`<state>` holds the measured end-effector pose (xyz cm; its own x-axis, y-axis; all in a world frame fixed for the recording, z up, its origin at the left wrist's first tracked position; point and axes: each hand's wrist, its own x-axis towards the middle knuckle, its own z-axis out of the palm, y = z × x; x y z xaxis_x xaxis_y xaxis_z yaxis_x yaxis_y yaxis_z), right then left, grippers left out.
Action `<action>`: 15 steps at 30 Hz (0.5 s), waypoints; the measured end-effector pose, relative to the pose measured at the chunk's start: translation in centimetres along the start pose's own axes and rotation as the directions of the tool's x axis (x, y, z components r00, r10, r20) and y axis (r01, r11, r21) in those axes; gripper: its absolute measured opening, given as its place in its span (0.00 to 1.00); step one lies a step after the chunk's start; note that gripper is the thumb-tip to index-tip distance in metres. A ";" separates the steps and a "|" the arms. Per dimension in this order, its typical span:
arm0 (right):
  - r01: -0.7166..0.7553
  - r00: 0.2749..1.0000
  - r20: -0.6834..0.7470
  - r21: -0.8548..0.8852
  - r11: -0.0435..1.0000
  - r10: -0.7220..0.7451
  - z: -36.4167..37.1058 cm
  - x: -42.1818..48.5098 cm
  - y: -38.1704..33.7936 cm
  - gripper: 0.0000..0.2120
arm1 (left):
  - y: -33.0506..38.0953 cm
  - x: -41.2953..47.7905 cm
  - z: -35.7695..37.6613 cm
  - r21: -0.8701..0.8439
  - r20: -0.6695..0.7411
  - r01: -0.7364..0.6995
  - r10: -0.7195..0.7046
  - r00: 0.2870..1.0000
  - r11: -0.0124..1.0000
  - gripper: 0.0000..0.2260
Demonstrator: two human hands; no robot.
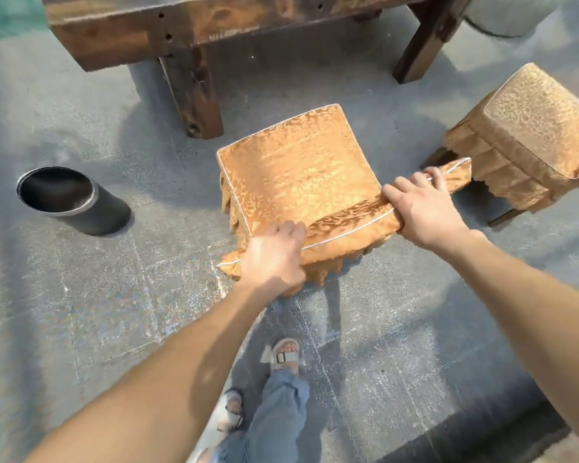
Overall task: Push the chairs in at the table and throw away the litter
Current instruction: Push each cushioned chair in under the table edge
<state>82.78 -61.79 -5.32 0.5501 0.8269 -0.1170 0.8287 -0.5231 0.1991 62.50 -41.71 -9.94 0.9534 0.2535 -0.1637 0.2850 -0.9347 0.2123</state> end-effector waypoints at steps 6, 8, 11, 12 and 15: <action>-0.114 0.994 0.007 0.095 0.989 0.113 4.1 -0.2 7.1 0.17 | 6.5 5.0 -0.9 0.055 0.017 -0.040 0.039 0.999 0.998 0.18; -0.162 0.987 0.031 0.112 0.981 0.159 5.4 -0.4 8.8 0.16 | 8.2 6.6 -0.9 0.088 0.042 -0.048 0.045 0.998 0.995 0.19; -0.170 0.984 0.066 0.127 0.977 0.163 6.9 -1.3 10.7 0.20 | 9.9 8.3 -0.4 0.070 0.118 -0.052 0.043 0.992 0.996 0.21; -0.166 0.985 0.067 0.134 0.977 0.158 7.2 -1.5 11.0 0.20 | 10.2 8.5 -0.1 0.073 0.120 -0.046 0.037 0.992 0.996 0.21; -0.136 0.991 0.010 0.175 0.975 0.137 7.3 -2.0 11.0 0.18 | 10.3 8.3 -0.1 0.100 0.091 -0.039 0.030 0.995 0.994 0.22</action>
<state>91.52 -70.74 -10.01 0.6593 0.7455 -0.0981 0.7511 -0.6590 0.0397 73.38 -49.24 -9.01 0.9484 0.2020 -0.2445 0.2366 -0.9640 0.1214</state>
